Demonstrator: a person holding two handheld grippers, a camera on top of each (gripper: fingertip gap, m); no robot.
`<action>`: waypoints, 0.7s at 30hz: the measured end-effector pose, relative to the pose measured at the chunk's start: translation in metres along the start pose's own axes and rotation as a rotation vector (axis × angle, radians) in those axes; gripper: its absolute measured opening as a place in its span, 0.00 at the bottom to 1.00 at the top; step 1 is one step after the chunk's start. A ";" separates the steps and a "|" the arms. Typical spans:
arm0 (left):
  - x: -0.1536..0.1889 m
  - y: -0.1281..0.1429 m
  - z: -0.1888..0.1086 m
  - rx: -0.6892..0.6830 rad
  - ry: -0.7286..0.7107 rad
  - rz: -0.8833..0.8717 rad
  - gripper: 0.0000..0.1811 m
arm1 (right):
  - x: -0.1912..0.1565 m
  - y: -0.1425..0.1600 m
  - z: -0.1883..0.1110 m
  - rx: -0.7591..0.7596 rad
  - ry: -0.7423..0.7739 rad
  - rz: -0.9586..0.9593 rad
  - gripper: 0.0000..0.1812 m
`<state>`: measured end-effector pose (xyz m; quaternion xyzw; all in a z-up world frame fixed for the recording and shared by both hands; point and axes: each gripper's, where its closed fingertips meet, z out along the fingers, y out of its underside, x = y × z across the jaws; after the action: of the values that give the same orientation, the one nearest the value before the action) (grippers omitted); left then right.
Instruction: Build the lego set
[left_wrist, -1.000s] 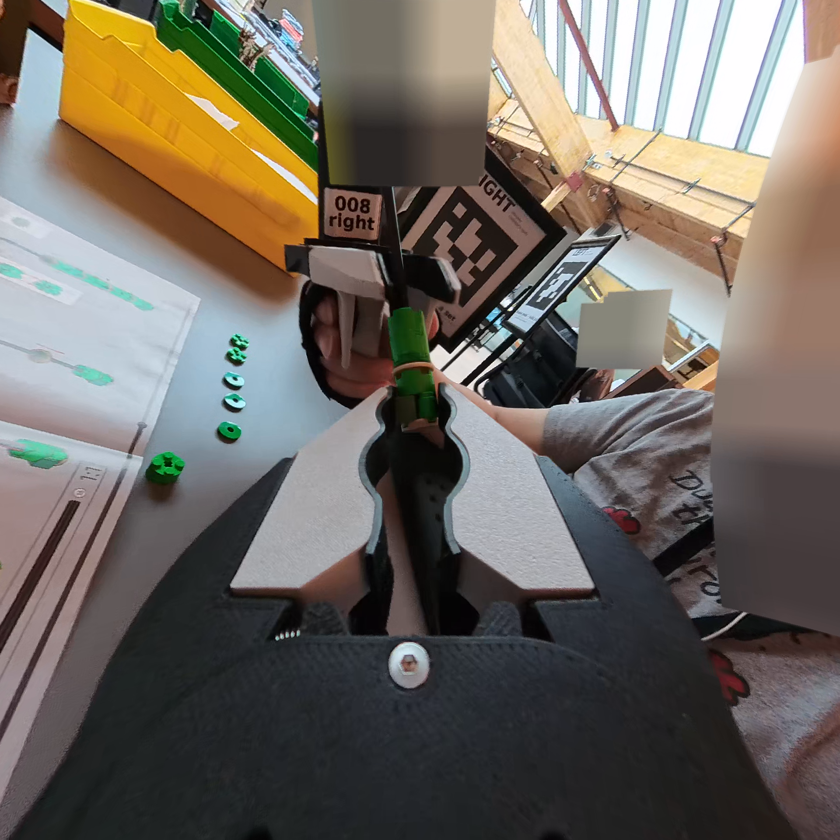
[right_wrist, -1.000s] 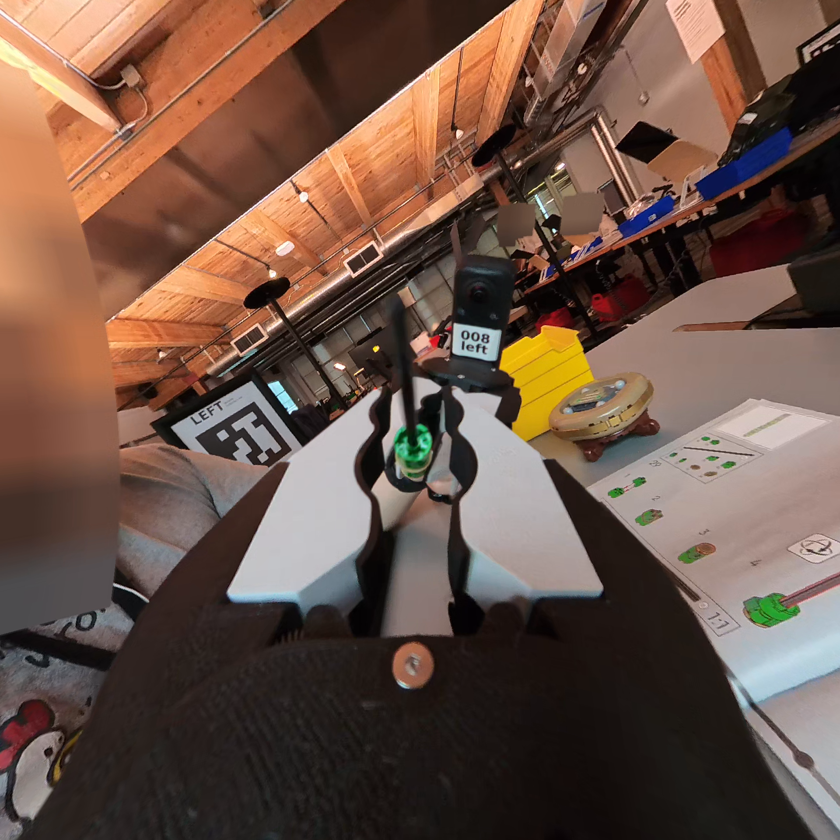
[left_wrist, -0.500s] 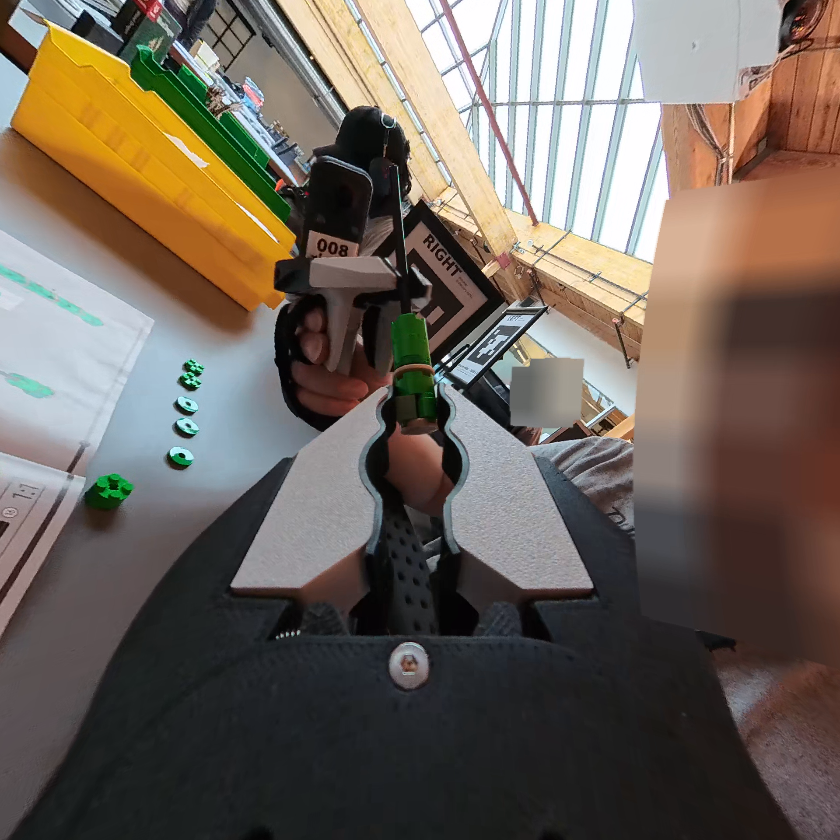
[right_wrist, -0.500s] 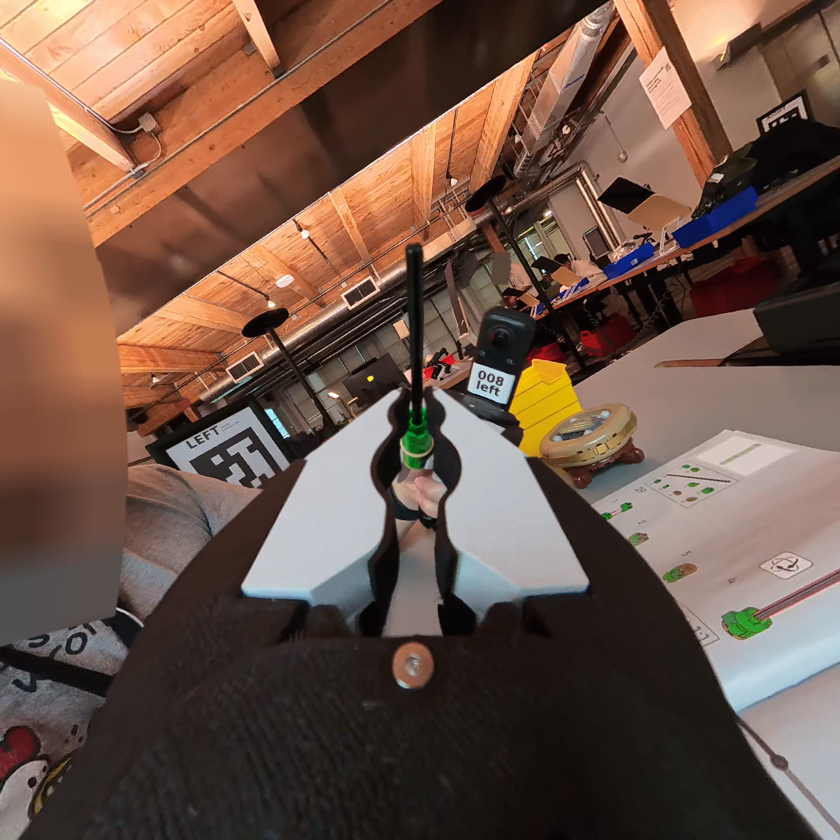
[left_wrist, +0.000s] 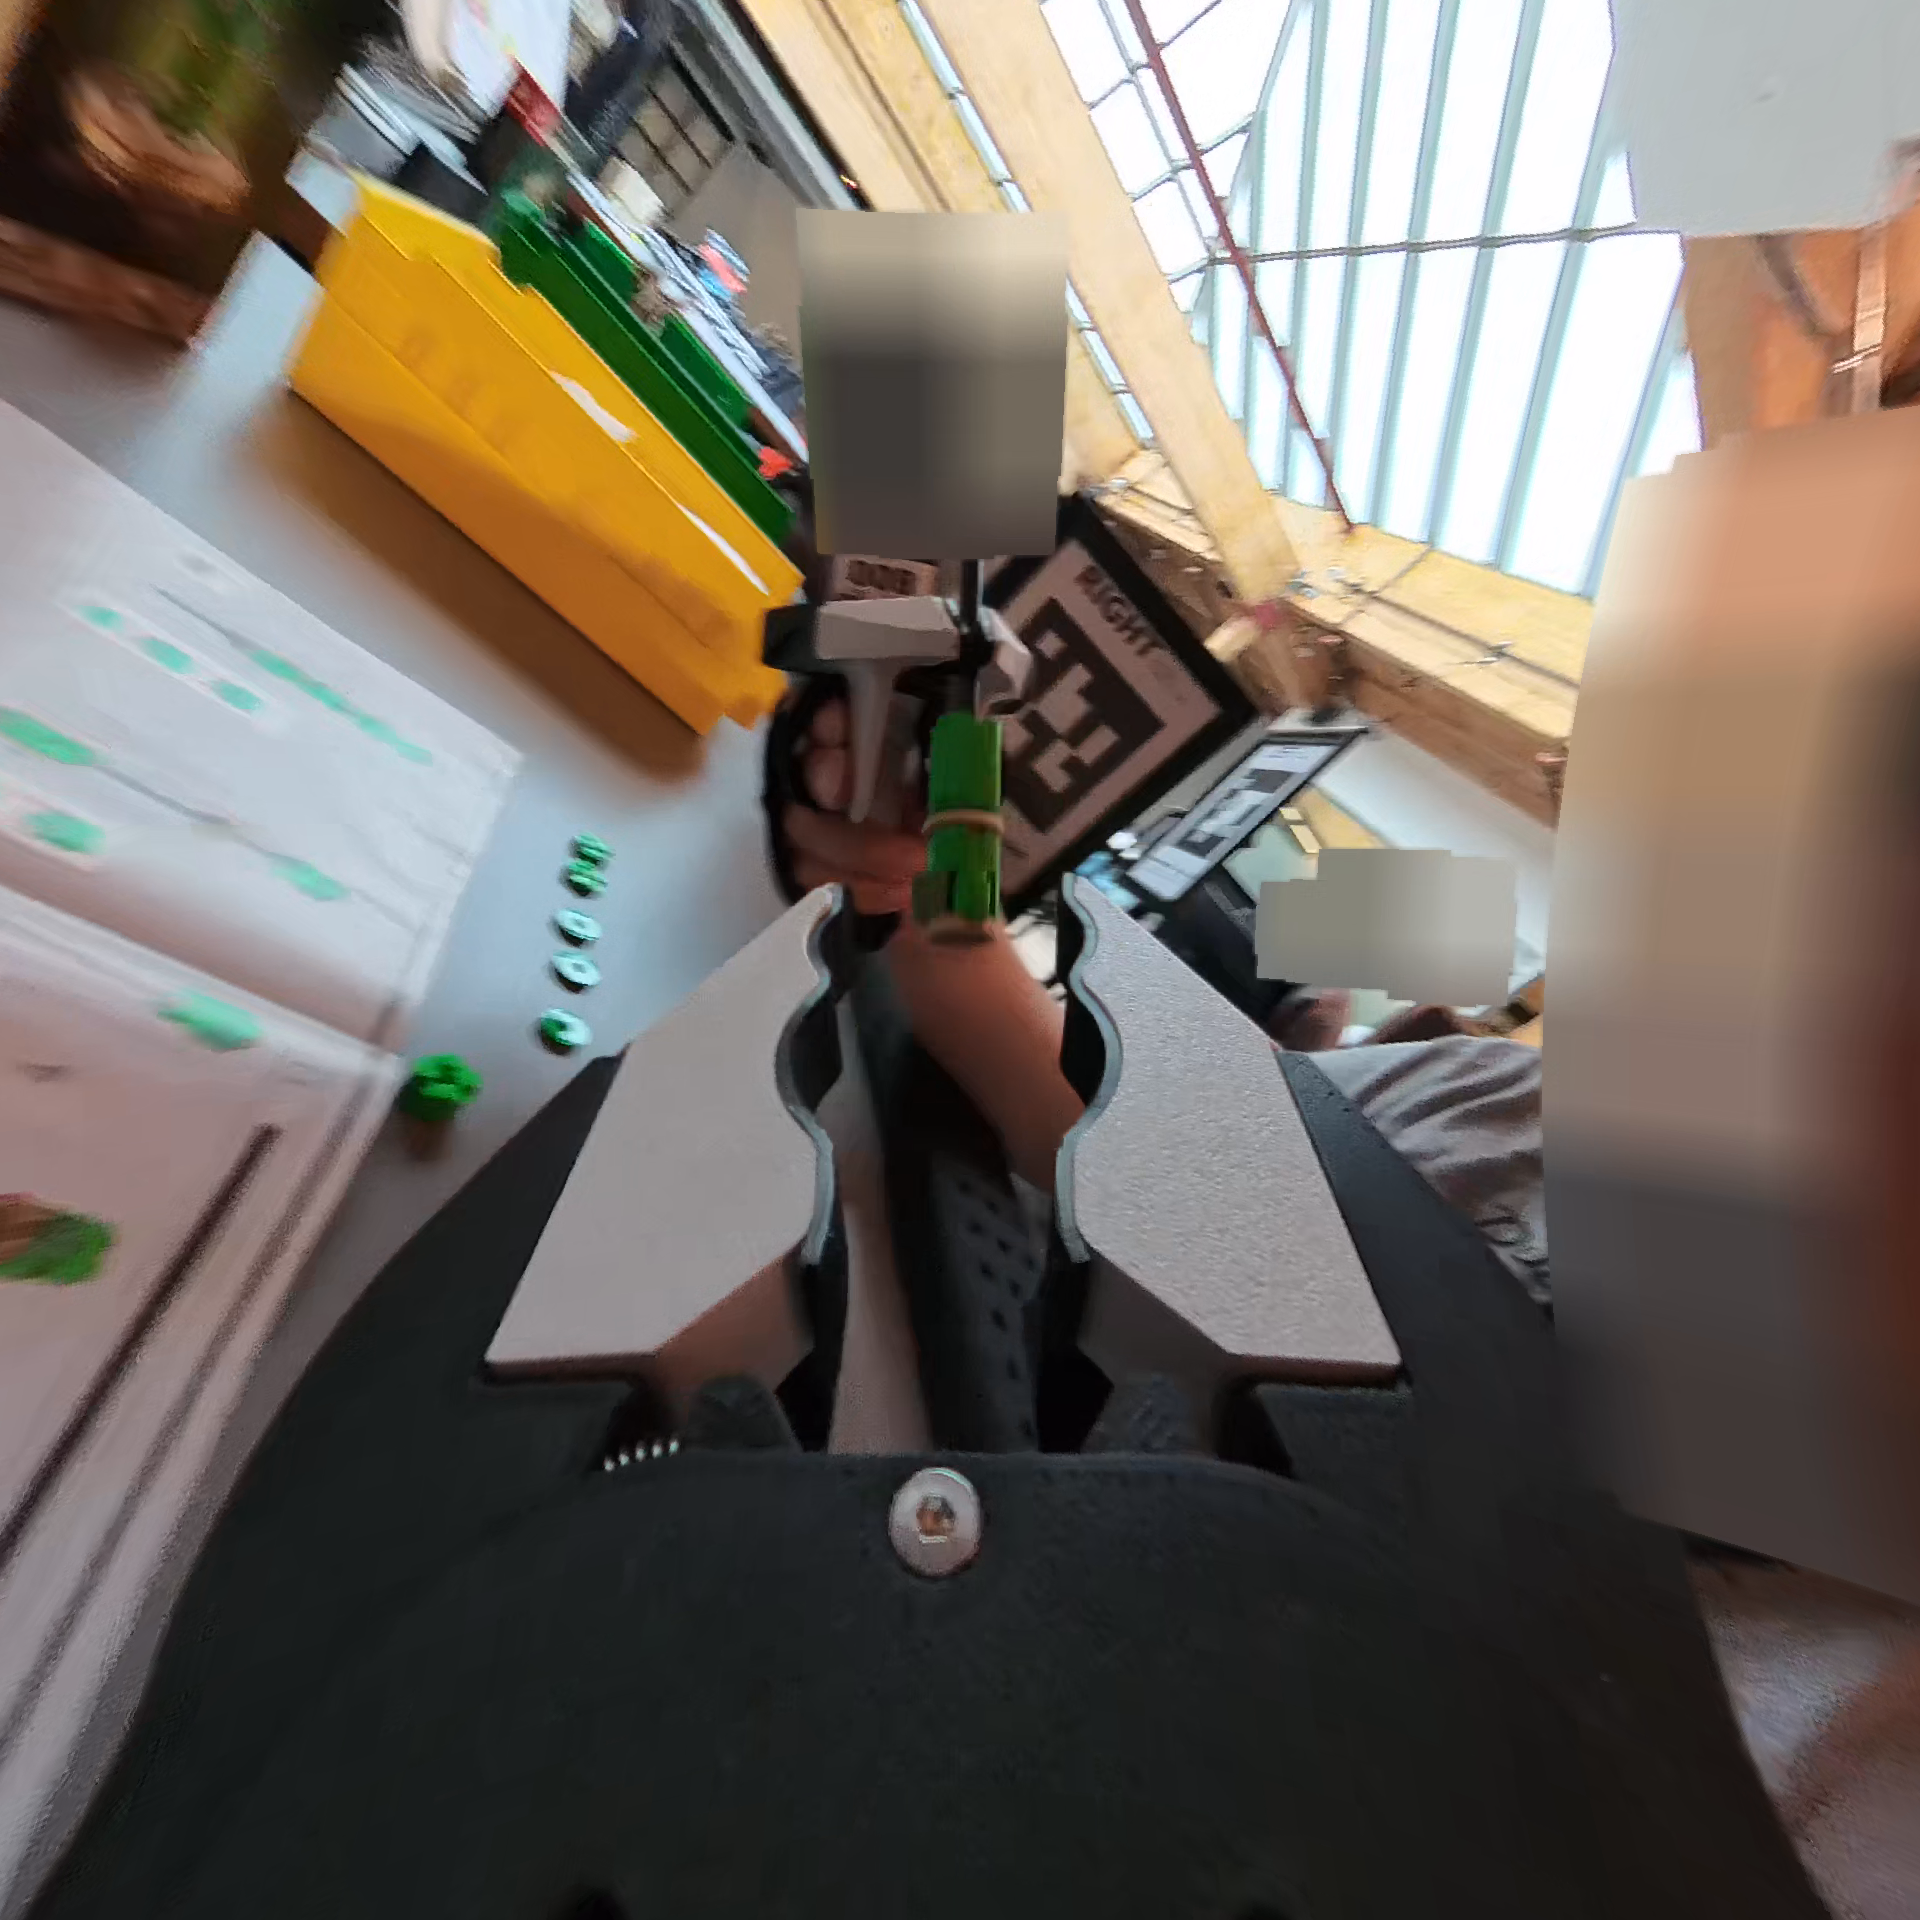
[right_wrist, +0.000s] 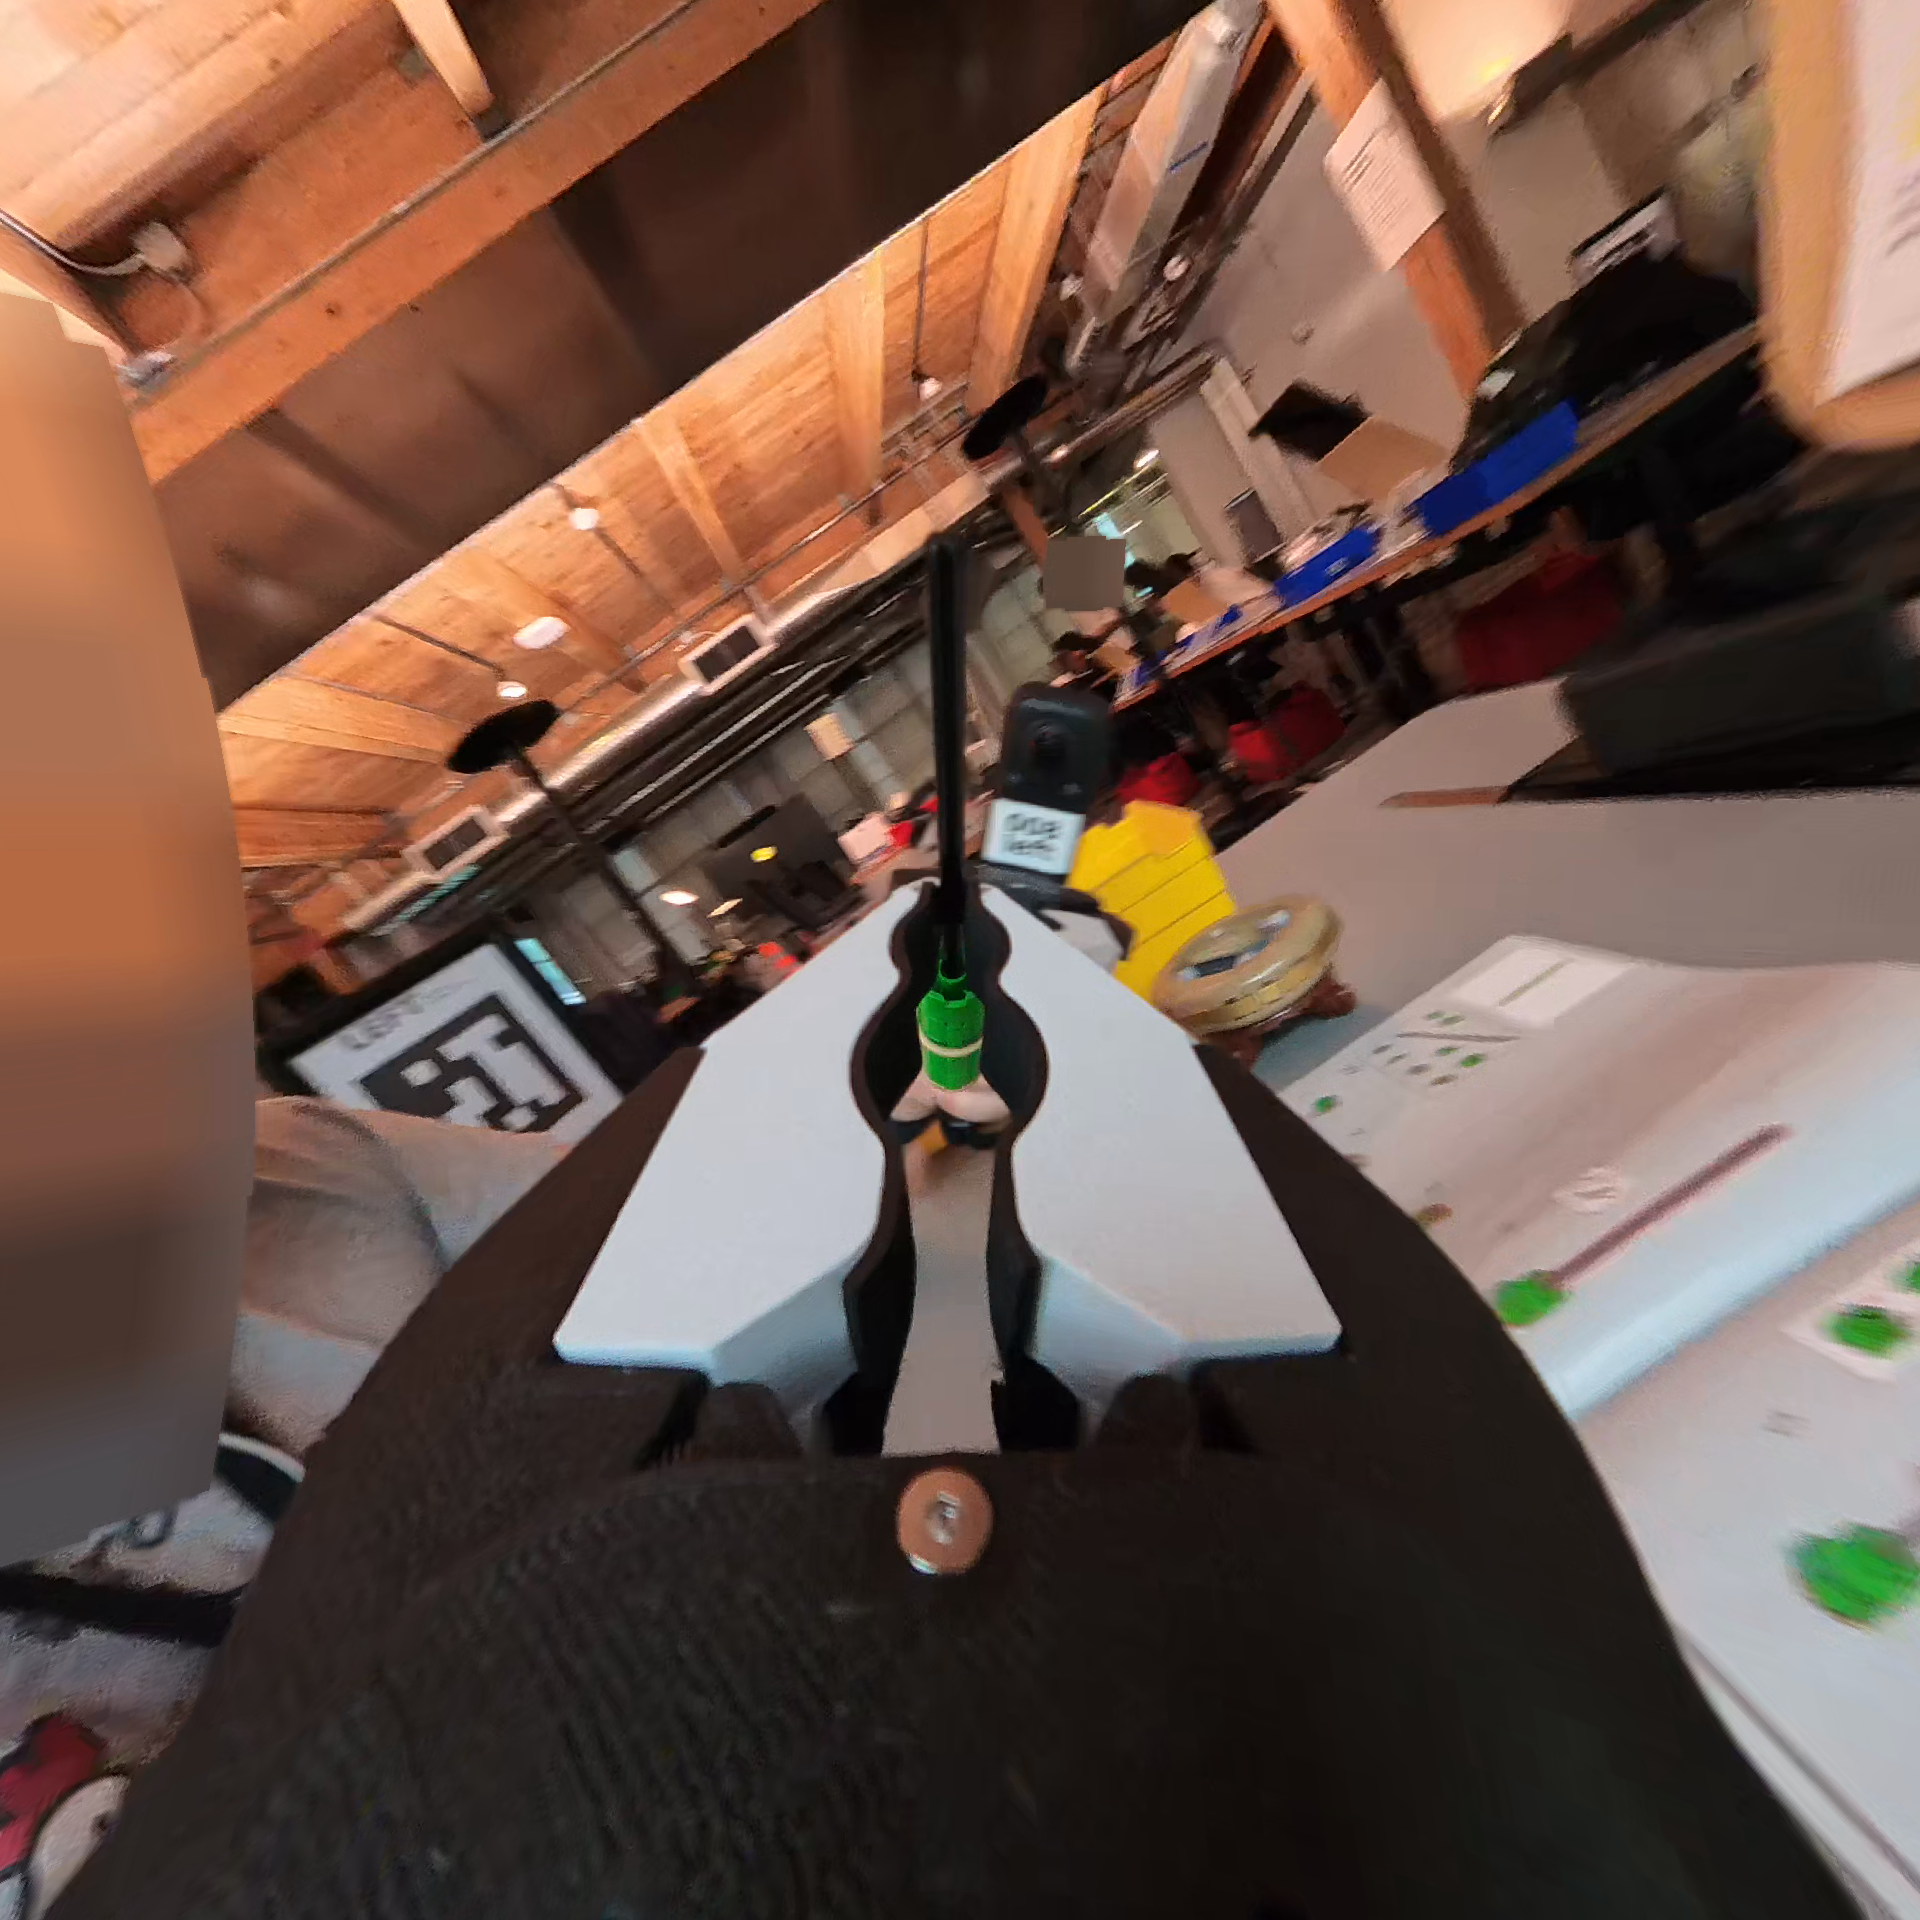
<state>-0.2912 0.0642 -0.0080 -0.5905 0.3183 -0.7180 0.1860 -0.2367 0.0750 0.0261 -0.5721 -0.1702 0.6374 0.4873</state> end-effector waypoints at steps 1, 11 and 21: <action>-0.001 -0.008 -0.008 0.013 -0.048 0.053 0.20 | 0.003 -0.012 -0.011 0.019 0.059 -0.054 0.02; 0.012 -0.052 -0.058 0.030 -0.455 0.504 0.24 | 0.070 -0.061 -0.124 -0.028 0.727 -0.420 0.02; 0.023 -0.030 -0.031 -0.092 -0.465 0.551 0.23 | 0.085 -0.052 -0.132 -0.108 0.807 -0.394 0.02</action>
<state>-0.3234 0.0789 0.0263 -0.6378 0.4467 -0.4722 0.4132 -0.0855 0.1232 -0.0194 -0.7561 -0.1053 0.2488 0.5962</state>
